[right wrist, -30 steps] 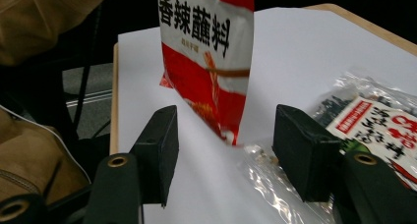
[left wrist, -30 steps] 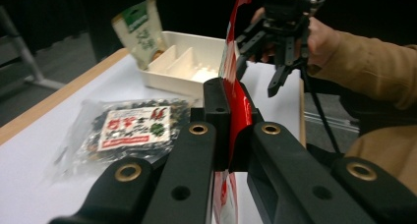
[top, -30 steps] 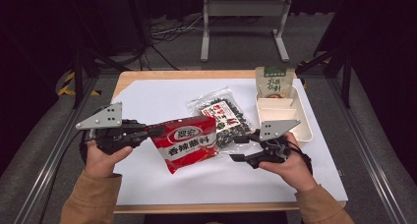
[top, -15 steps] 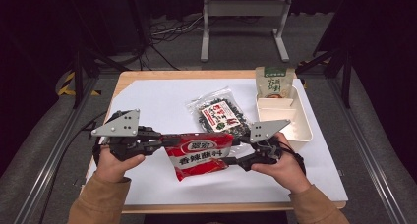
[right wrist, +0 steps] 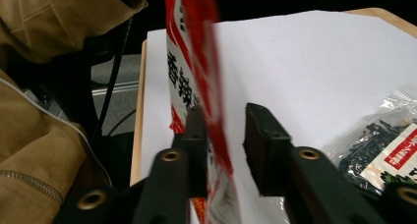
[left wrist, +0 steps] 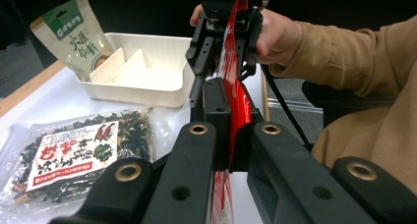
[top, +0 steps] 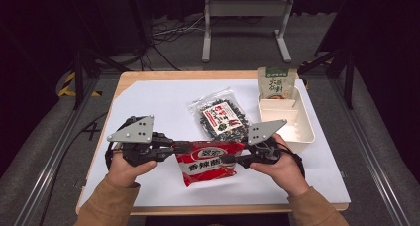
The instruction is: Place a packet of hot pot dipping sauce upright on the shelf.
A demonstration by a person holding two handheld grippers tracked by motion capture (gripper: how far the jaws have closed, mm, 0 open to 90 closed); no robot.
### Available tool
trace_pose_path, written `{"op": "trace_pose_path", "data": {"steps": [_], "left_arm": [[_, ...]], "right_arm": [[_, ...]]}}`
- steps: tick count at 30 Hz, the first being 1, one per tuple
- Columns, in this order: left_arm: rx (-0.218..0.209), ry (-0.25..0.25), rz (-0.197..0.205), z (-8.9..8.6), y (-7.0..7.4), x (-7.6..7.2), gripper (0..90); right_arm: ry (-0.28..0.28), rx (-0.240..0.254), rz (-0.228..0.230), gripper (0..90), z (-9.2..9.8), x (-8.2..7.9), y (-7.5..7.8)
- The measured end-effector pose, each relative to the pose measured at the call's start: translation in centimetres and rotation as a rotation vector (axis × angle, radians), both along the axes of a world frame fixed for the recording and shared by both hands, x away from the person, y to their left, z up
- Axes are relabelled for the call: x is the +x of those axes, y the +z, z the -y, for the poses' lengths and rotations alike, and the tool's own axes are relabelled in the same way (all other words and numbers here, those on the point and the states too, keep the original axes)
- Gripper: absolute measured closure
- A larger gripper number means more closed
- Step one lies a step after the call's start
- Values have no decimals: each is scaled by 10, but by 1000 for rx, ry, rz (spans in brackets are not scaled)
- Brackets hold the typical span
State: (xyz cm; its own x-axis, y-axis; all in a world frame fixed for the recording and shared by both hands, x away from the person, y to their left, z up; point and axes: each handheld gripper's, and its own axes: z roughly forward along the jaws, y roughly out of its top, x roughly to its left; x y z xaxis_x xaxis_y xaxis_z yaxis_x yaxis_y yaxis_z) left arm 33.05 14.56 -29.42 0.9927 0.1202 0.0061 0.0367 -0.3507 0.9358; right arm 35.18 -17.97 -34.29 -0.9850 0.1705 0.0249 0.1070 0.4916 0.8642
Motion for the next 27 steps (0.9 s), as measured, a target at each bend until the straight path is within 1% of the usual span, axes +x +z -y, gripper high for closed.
{"op": "trace_pose_path", "data": {"steps": [2, 3, 8, 10, 13, 14, 19, 22, 25, 26, 27], "left_arm": [[6, 5, 3, 2, 0, 0, 899], [5, 9, 3, 2, -1, -1, 899], [3, 19, 8, 2, -1, -1, 898], [3, 21, 8, 1, -1, 0, 898], [1, 20, -2, 1, -2, 1, 898], [-6, 24, -9, 1, -3, 2, 897], [-19, 20, -11, 0, -3, 2, 892], [-16, 22, -9, 0, -6, 3, 839], [-19, 35, -11, -1, -9, 4, 755], [-16, 39, -9, -1, -9, 4, 755], [-12, 48, -11, -2, -10, 5, 736]], "right_arm": [[0, -16, 11, 791, 0, 0, 0], [2, -20, 10, 808, 0, 0, 0], [16, -24, 10, 870, 0, -1, 0], [16, -28, 8, 876, 0, -2, 1], [17, -40, 6, 879, -1, -3, 2], [17, -41, 5, 879, -1, -3, 2], [14, -44, 10, 881, 1, -4, 6], [12, -52, 13, 882, 4, -5, 10], [10, -59, 14, 882, 7, -4, 13], [6, -62, 17, 882, 8, -4, 14], [3, -66, 20, 882, 10, -4, 16]]}}
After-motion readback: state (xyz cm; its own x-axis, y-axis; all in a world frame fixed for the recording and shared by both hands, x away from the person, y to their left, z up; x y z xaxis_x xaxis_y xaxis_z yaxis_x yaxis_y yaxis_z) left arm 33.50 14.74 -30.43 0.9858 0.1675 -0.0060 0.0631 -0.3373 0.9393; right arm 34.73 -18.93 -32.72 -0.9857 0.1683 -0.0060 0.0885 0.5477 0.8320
